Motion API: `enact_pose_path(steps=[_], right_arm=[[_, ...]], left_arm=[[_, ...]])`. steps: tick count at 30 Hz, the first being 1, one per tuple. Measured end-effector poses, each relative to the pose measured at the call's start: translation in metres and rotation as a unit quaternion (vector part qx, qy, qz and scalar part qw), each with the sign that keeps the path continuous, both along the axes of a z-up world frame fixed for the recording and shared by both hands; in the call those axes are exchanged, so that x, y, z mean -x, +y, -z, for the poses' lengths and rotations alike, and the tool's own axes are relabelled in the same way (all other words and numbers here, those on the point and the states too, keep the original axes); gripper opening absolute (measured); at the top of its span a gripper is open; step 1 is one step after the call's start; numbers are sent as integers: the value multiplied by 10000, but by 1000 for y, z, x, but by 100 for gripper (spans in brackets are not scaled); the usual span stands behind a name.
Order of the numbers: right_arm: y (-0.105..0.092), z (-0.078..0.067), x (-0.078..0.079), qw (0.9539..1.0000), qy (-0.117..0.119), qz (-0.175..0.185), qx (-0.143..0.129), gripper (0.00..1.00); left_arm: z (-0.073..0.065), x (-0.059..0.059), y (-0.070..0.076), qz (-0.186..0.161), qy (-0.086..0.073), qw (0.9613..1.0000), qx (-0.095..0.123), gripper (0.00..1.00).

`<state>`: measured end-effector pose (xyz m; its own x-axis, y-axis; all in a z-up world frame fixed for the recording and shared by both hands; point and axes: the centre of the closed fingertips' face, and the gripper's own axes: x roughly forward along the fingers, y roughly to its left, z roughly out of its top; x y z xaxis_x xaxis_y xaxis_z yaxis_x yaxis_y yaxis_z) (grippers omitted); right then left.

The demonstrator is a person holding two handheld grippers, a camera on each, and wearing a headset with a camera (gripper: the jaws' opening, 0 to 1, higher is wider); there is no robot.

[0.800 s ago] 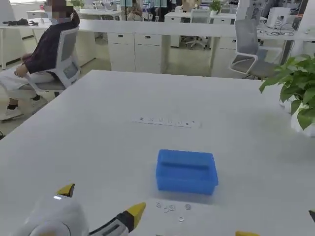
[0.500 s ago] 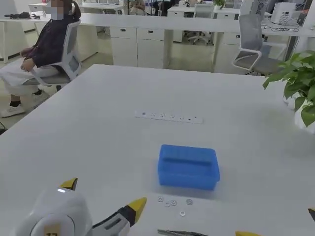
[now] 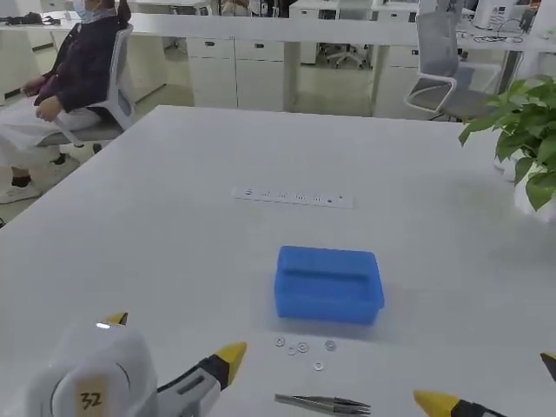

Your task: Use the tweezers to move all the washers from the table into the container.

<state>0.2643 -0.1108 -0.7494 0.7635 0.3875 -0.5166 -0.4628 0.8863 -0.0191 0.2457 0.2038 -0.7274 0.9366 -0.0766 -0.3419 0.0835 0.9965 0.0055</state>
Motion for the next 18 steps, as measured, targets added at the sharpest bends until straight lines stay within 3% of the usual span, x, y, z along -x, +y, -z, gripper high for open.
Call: enact_pose_path(steps=[9,18], right_arm=[[2,-1,1,9998,92,11,-151,97],[-1,-6,-3,9991,155,174,-345,95]], left_arm=[[-2,0,0,20,-5,10000,34,89],[1,0,-6,276,213,9994,-71,83]])
